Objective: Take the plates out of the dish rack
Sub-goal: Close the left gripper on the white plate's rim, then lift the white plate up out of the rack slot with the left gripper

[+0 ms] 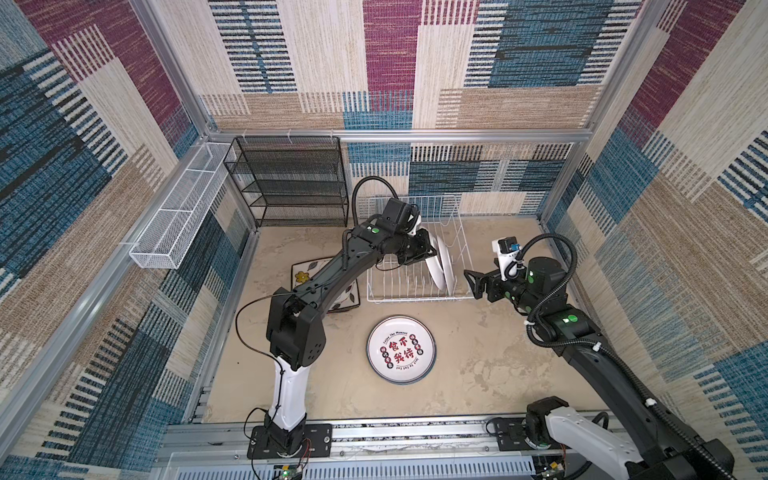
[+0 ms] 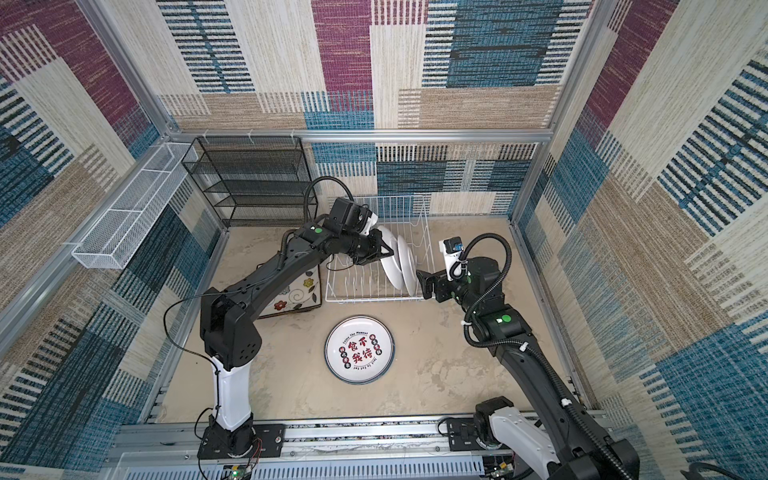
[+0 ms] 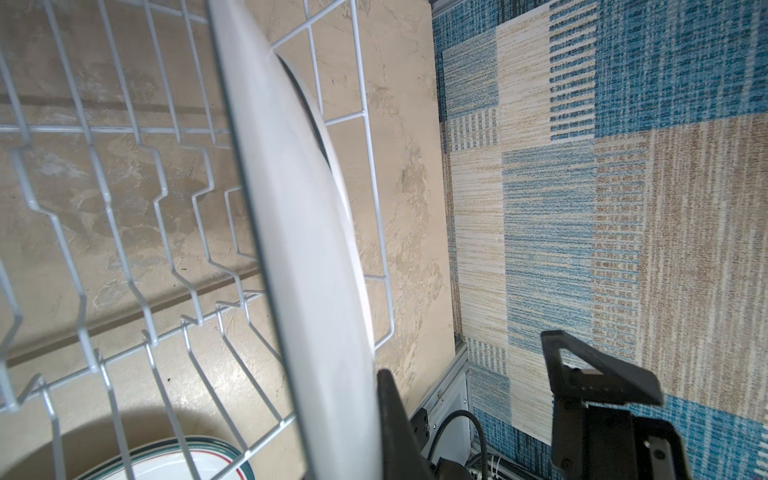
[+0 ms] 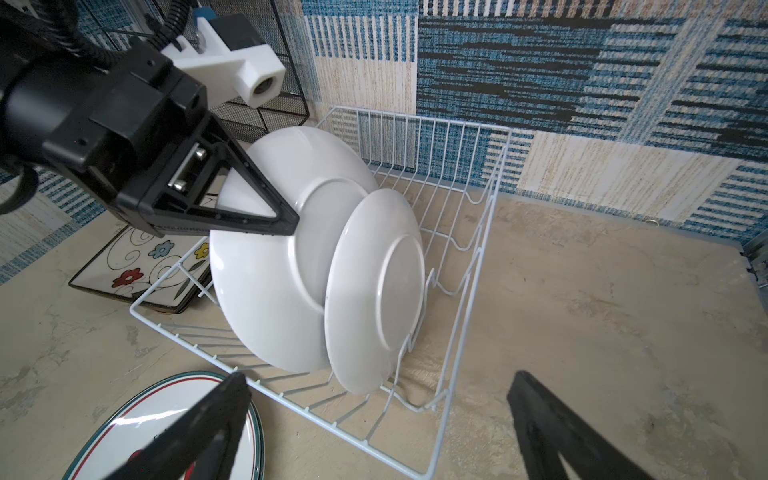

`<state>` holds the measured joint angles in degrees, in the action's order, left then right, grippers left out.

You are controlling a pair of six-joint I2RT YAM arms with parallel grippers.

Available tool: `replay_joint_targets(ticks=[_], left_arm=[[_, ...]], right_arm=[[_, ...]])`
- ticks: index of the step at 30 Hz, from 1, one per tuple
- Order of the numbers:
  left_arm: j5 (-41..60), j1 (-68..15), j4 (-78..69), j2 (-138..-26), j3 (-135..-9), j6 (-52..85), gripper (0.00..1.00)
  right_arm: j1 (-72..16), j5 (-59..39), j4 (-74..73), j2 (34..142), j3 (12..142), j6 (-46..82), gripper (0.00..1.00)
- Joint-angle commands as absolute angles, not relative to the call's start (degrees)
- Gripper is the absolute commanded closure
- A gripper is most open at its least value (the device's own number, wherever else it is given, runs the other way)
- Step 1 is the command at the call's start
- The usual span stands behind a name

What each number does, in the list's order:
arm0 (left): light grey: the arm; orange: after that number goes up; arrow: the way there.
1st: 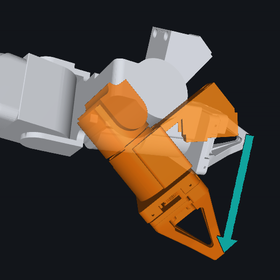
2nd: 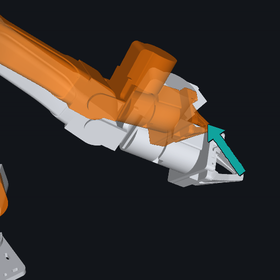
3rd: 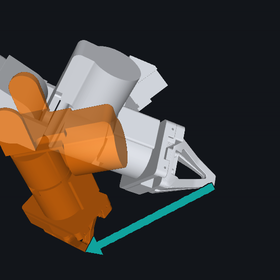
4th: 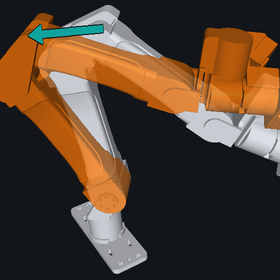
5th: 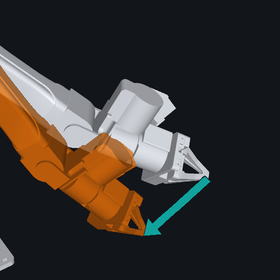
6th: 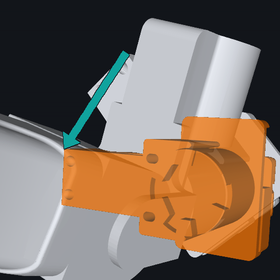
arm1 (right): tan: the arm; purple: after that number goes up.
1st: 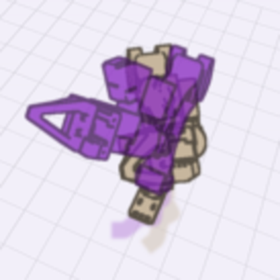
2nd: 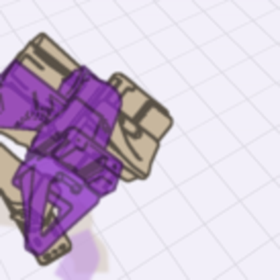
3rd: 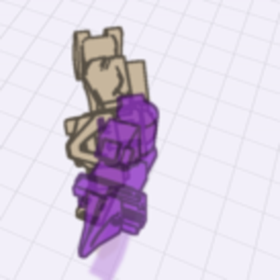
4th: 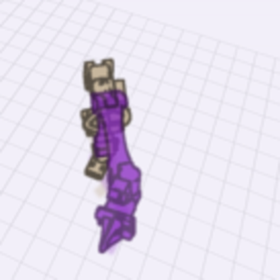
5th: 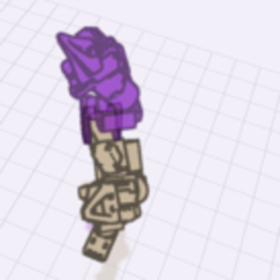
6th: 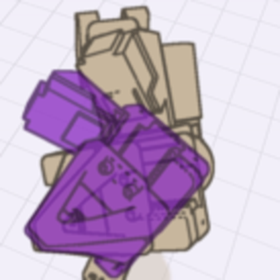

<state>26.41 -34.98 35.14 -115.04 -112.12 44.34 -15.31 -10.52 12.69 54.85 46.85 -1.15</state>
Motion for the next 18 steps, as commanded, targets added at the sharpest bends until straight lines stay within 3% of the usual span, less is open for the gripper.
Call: replay_joint_targets(ticks=[1, 18], left_arm=[[24.9, -34.9, 36.8, -113.7, -112.9, 40.9, 1.00], [26.2, -33.6, 34.8, -107.9, -108.8, 41.2, 1.00]], right_arm=[[-15.3, -11.1, 10.3, 54.4, 47.2, 0.0, 0.01], [-15.3, -12.2, 8.7, 54.5, 47.1, 0.5, 0.01]])
